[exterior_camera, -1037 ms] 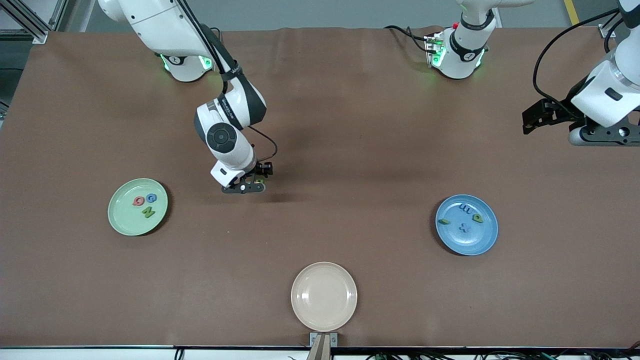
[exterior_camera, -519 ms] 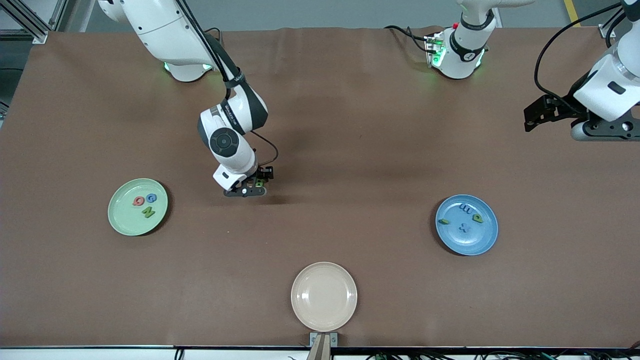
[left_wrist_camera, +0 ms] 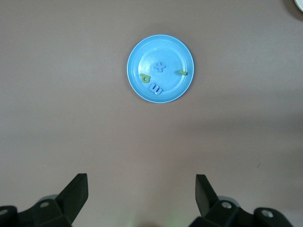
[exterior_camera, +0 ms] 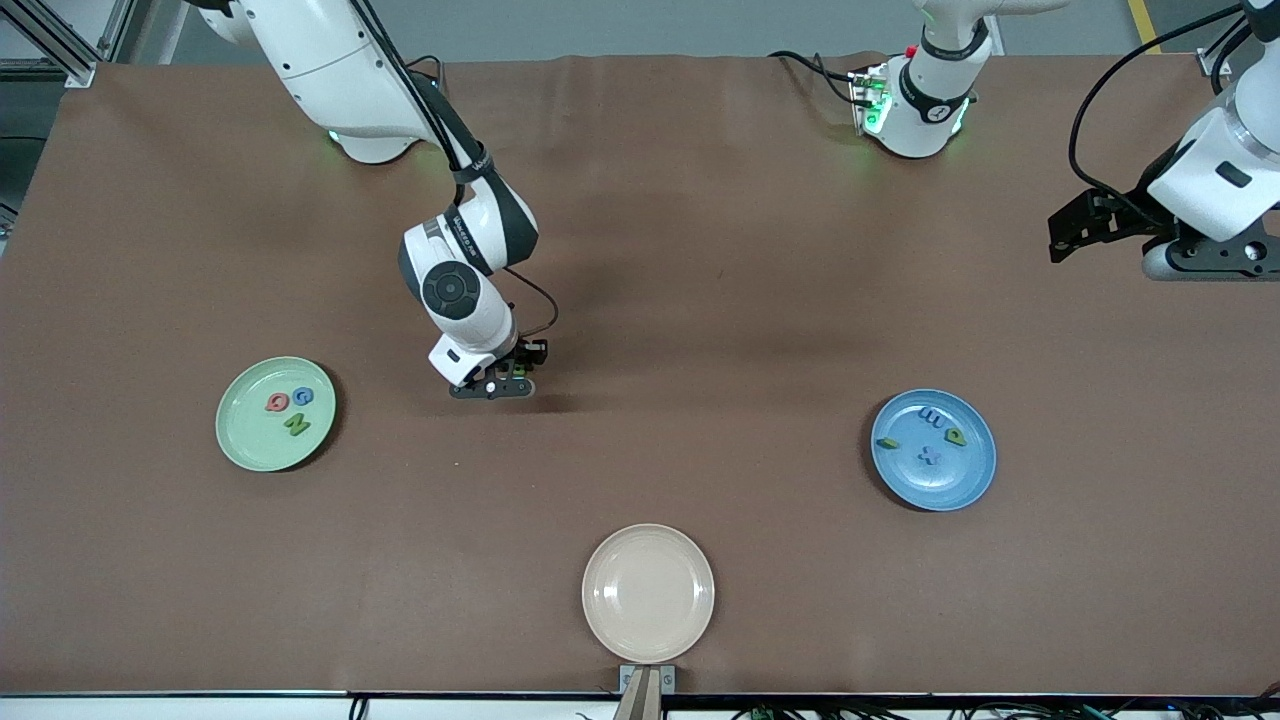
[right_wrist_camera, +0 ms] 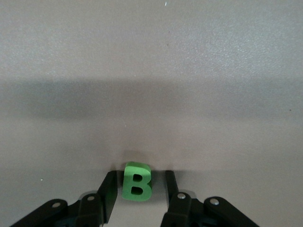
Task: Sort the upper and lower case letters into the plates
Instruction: 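Lower the right gripper and grasp the green B, then carry the green B to the green plate and open the right gripper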
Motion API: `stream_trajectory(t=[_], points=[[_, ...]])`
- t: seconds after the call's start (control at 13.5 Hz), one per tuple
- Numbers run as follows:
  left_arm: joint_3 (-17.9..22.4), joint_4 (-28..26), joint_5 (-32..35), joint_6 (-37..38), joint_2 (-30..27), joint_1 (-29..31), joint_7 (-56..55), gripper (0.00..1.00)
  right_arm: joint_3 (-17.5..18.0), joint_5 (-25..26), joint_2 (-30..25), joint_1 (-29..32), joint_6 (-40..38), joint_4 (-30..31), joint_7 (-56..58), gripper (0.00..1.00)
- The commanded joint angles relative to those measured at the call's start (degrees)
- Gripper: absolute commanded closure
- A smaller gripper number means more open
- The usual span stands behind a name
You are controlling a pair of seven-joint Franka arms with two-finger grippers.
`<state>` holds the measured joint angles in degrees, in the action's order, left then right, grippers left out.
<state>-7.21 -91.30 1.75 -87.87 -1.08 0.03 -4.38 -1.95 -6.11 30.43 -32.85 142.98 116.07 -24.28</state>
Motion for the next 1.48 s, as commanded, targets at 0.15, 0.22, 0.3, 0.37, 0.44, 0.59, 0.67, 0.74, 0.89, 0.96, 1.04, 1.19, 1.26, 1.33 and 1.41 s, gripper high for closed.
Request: stream_trajectory(t=[0.15, 0.22, 0.3, 0.37, 0.44, 0.59, 0.67, 0.74, 0.89, 0.96, 1.04, 1.19, 1.26, 1.33, 1.41], points=[[0.09, -1.08, -0.43, -1.77, -0.86, 0.23, 0.77, 0.0, -0.24, -0.66, 0.77, -0.46, 0.19, -0.58, -0.59, 0.76], [0.0, -1.25, -0.61, -2.22, -0.59, 0.06, 0.77, 0.0, -0.24, -0.66, 0.77, -0.46, 0.19, -0.58, -0.5, 0.81], [0.0, -1.43, -0.61, -2.22, -0.59, -0.12, 0.77, 0.0, -0.24, -0.75, 0.77, -0.46, -0.07, -0.67, -0.59, 0.83], [0.0, -1.34, -0.61, -2.05, -0.67, -0.12, 0.77, 0.0, -0.24, -0.75, 0.59, -0.38, -0.42, -0.67, -0.5, 0.84], [0.0, -1.25, -0.52, -2.04, -0.59, -0.12, 0.77, 0.0, -0.24, -0.66, -0.19, -0.2, -0.86, -0.67, -0.41, 0.85], [0.0, -0.99, -0.43, -2.04, -0.41, -0.03, 0.77, 0.0, -0.51, -0.66, -3.61, 0.32, -5.4, -0.67, 0.11, 0.86], [0.0, -1.16, -0.52, -2.04, -0.32, 0.05, 0.86, 0.0, -0.86, -0.49, -6.33, 1.02, -10.74, -0.67, 0.29, 0.87], [0.0, -1.51, -0.52, -1.87, -0.41, 0.23, 0.86, 0.0, -0.95, -0.05, -9.31, 2.33, -14.36, -0.67, 0.55, 0.87], [0.09, -1.25, -0.52, -1.87, -0.06, 0.32, 0.95, 0.0, -0.86, 0.13, -14.85, 8.2, -23.14, -0.58, 7.36, 0.87], [0.09, -1.08, -0.52, -2.04, 0.2, -0.03, 0.95, 0.0, -0.86, 0.13, -16.79, 11.37, -25.45, -0.06, 12.28, 0.87], [0.0, -0.81, -0.43, -2.04, 0.2, -0.12, 0.95, 0.0, -0.86, 0.13, -18.12, 14.45, -27.3, 0.29, 17.12, 0.87], [0.0, -0.72, -0.43, -2.39, 0.2, -0.03, 0.86, 0.0, -0.95, 0.83, -18.66, 21.56, -27.67, 1.35, 27.48, 0.87], [0.0, -0.72, -0.43, -2.48, 0.2, -0.03, 0.86, 0.0, -0.86, 2.05, -18.22, 25.25, -26.36, 1.35, 32.67, 0.87], [0.0, -0.72, -0.43, -2.92, 0.2, -0.03, 0.86, 0.0, -0.86, 2.85, -17.87, 27.55, -23.91, 1.35, 36.11, 0.87], [0.0, -0.72, -0.43, -2.92, 0.12, -0.12, 0.86, 0.0, -0.86, 3.2, -16.13, 29.75, -21.19, 1.44, 39.37, 0.87]])
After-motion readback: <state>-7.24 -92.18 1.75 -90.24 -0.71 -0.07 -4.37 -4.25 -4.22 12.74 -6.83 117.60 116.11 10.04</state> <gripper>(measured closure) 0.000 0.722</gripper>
